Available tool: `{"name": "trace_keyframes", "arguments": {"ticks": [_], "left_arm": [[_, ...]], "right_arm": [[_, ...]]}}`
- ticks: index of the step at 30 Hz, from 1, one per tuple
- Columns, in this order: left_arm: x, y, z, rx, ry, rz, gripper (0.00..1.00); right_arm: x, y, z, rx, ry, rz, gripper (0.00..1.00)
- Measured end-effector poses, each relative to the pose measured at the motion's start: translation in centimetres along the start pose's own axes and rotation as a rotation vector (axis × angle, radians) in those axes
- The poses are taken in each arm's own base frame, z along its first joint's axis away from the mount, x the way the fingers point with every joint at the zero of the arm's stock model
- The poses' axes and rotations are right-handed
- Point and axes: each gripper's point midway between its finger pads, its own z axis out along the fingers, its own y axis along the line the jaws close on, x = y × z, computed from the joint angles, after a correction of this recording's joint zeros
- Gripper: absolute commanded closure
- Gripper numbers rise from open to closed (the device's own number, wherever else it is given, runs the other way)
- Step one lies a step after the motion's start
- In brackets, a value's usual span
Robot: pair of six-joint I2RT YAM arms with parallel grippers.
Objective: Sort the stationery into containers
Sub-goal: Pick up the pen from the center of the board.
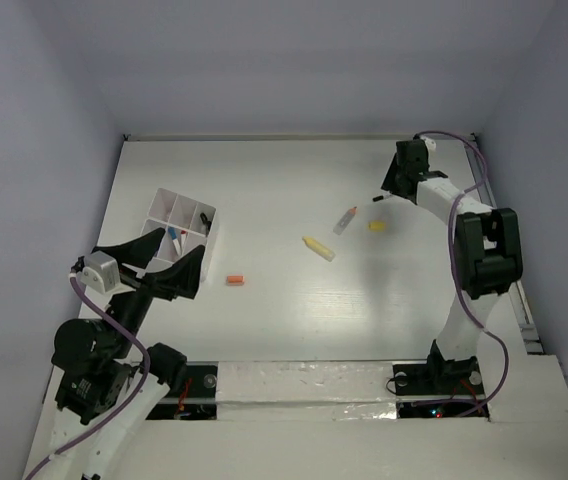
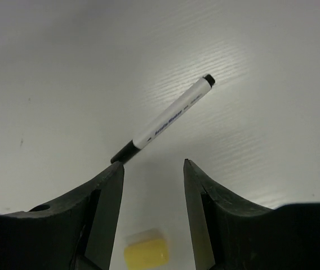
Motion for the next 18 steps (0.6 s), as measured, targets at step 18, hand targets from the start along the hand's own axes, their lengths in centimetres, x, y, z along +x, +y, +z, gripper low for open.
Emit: {"name": "trace_keyframes", "arguments": {"ticks": [18], "left_arm": [[-0.2,-0.6,-0.3,0.027,-0.007,-0.013,0.01]], "right_arm": [[1.3,-2.0,8.1,0.117,0.177,-0.024,0.51]]}}
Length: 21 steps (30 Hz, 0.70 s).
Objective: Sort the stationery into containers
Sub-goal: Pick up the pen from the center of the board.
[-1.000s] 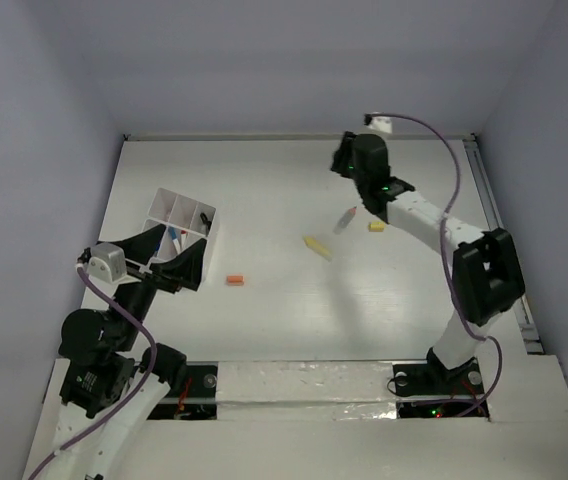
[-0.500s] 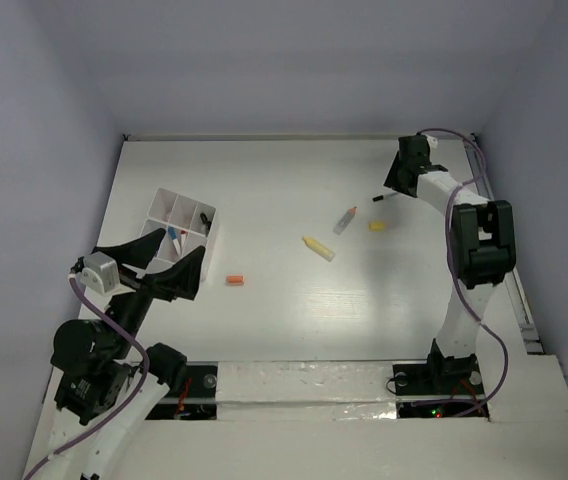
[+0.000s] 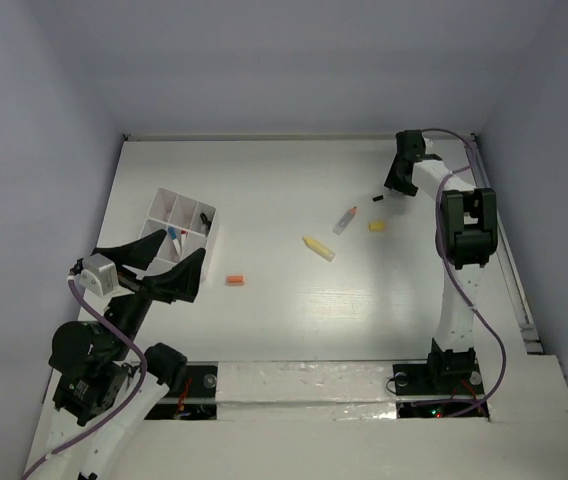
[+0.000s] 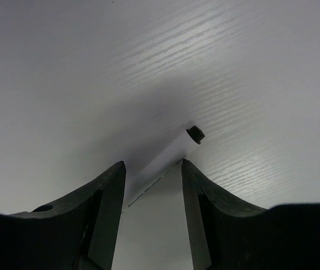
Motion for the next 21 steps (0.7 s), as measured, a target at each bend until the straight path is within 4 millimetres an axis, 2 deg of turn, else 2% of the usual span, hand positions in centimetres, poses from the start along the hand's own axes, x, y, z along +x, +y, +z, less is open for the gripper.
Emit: {"name": "trace_keyframes", "arguments": {"ticks": [9,11,13,15,21], "left_arm": [[0.0,0.0,0.0,0.000,0.000,0.000,0.01],[0.0,0.0,0.0,0.000,0.000,0.000,0.01],[0.0,0.0,0.0,0.000,0.000,0.000,0.01],[0.0,0.0,0.0,0.000,0.000,0.000,0.01],[0.0,0.0,0.0,-0.001,0.001,0.000,0.01]], "right_arm": [[-0.2,0.8,0.5,-0.006,0.050,-0.028,0.72],[-0.3,0.9,0.6,-0.009,0.059,-0.033,0.70],[-0.3,1.1,0.6,-0.013,0.068,-0.039,0.60],[-0.3,1.2,0.6,-0.019,0.078,-0.050,0.61],[-0.8,2.1,1.1,-0.048,0.096,-0.075,0.75]]}}
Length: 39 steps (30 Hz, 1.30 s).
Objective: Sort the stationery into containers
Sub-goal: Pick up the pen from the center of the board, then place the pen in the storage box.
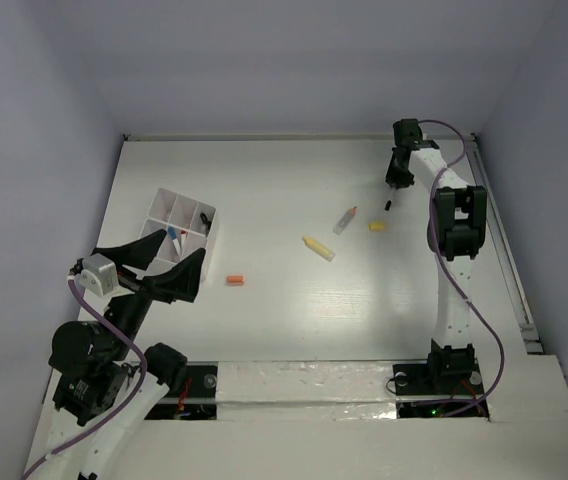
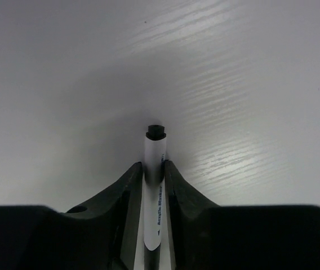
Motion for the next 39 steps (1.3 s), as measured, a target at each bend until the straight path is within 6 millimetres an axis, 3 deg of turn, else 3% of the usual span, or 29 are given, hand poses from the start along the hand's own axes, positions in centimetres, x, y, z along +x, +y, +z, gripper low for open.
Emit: {"name": "trace_keyframes", "arguments": {"ticks": [3,12,15,18,22,24,27,31,35,39], "left_arm": [[0.0,0.0,0.0,0.000,0.000,0.000,0.01],[0.2,0.1,0.1,-0.004,0.006,0.001,0.01],[0.4,0.1,0.4,-0.007,0.017,0.001,0.01],[0.8,0.2,0.6,-0.011,0.033,0.001,0.01],[1.4,0.4,1.1,-0.019,0.054,0.003,0.01],[1.5,0.7,1.2,-0.032,0.058,0.007,0.01],[1.5,1.3,1.3,-0.058,0.057,0.016,0.01],[1.6,1.9,1.5,-0.087,0.059,0.025,0.01],[2.0,2.4,1.9,-0.109,0.074,0.032,0.01],[2.1,2.8,2.0,-0.126,0.076,0.037,0.01]], "right_arm": [[0.0,0.1,0.0,-0.008,0.004,-0.012,0.97],[0.3,-0.2,-1.0,-0.045,-0.062,-0.041,1.00],[0.2,0.3,-3.3,-0.109,-0.109,-0.050,1.00],[-1.8,2.5,-7.5,-0.217,-0.219,-0.070,1.00],[-4.7,9.5,-15.6,-0.421,-0.439,-0.143,1.00],[-4.1,15.4,-20.4,-0.579,-0.533,-0.189,1.00],[0.1,24.4,-26.7,-0.837,-0.597,-0.249,1.00],[7.8,33.7,-32.7,-1.148,-0.585,-0.291,1.00],[14.5,40.2,-35.0,-1.340,-0.537,-0.310,1.00],[19.2,44.3,-36.0,-1.423,-0.519,-0.341,1.00]]}}
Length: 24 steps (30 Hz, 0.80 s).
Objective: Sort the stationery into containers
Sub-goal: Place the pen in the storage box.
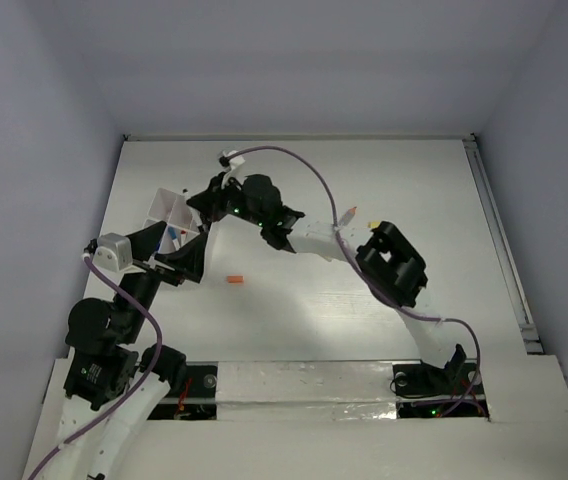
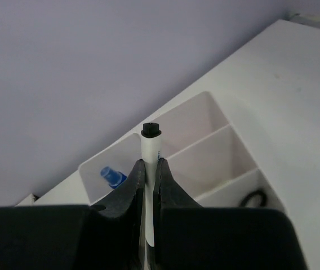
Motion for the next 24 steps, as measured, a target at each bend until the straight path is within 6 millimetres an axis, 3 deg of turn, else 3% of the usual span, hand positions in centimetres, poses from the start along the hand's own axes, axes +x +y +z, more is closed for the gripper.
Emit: {"name": "trace_keyframes", "arguments": {"ticks": [3,7,11,13,19,24], "left_arm": [[0.1,0.0,0.1,0.003,0.004,0.001,0.01],[0.2,-0.1,0.1,0.009,0.007,0.001,0.01],[0.1,-0.2,0.1,0.011,0.006,0.001,0.01],[0.1,-0.2,0.1,0.014,0.005,0.001,0.01],[0.1,-0.3,0.1,0.018,0.005,0.001,0.01],[0.1,-0.3,0.1,0.018,0.005,0.001,0.01]], "right_arm": [[1.3,2.6,1.7,-0.045,-0.008,-0.019,1.00],[0.7,5.0,3.3,-0.083,-0.058,-0.038,1.00],[0.0,5.3,4.4,-0.085,-0.109,-0.048,1.00],[0.7,5.2,4.7,-0.080,-0.111,-0.049,1.00],[4.3,4.2,5.4,-0.045,-0.080,-0.045,1.00],[6.4,5.4,5.5,-0.048,-0.056,-0.048,1.00]]}}
